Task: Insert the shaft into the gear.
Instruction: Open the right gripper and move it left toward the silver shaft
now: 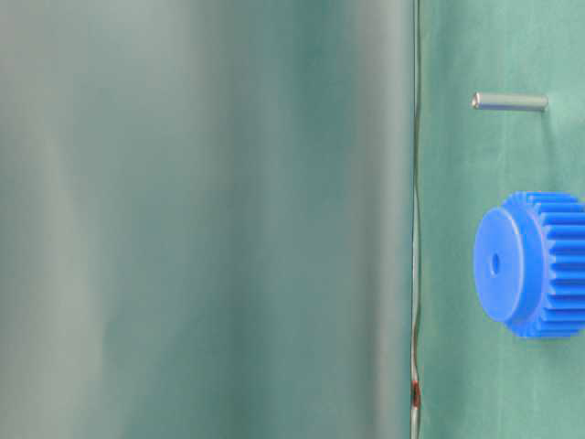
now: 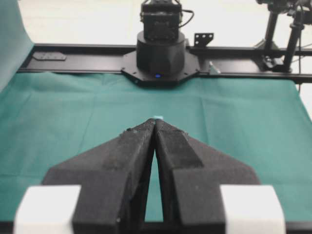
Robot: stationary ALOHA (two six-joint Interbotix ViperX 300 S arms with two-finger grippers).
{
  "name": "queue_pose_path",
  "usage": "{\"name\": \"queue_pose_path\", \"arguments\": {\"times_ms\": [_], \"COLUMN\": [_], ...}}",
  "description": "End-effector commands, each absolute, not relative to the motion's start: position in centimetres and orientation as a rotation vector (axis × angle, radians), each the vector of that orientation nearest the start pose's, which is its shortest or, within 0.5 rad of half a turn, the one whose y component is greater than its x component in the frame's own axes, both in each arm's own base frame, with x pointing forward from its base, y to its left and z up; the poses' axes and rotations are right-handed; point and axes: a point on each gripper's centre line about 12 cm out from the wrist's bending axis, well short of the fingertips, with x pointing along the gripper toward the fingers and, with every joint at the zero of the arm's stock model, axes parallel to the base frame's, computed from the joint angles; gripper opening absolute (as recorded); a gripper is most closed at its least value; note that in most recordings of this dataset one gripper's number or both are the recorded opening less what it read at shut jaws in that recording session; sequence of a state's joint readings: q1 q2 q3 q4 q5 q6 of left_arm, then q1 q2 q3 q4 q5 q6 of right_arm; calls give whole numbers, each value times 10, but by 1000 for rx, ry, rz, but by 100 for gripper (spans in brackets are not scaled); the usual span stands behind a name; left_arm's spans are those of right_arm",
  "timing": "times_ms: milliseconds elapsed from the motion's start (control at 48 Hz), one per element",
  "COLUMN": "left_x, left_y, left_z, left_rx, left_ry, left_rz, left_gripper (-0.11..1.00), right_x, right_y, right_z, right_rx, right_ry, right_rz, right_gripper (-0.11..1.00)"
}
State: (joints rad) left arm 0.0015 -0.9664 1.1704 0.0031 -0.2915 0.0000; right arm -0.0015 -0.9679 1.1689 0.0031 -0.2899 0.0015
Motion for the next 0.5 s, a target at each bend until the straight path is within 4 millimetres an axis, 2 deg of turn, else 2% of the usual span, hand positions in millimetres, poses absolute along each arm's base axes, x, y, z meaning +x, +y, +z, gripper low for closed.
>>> {"name": "queue_pose_path", "arguments": {"times_ms": [0,291,479], "left_x": [200,201,201], "left_y": [-4,-5,-5], "left_z": [306,303,302], "left_rx": [14,13,8], "left_ry": [-111,-77,-74], "left_rz": [-23,-26,-26], "left_gripper": [3,3,3], "right_x": [201,212,219], "right_y": [-1,-5,-15], "right_z": [300,294,284], "right_rx": [-20,-26,-16], "right_ry": [-92,9,60], "right_rz": [-6,-21,-67], "right_gripper": [3,3,3]}}
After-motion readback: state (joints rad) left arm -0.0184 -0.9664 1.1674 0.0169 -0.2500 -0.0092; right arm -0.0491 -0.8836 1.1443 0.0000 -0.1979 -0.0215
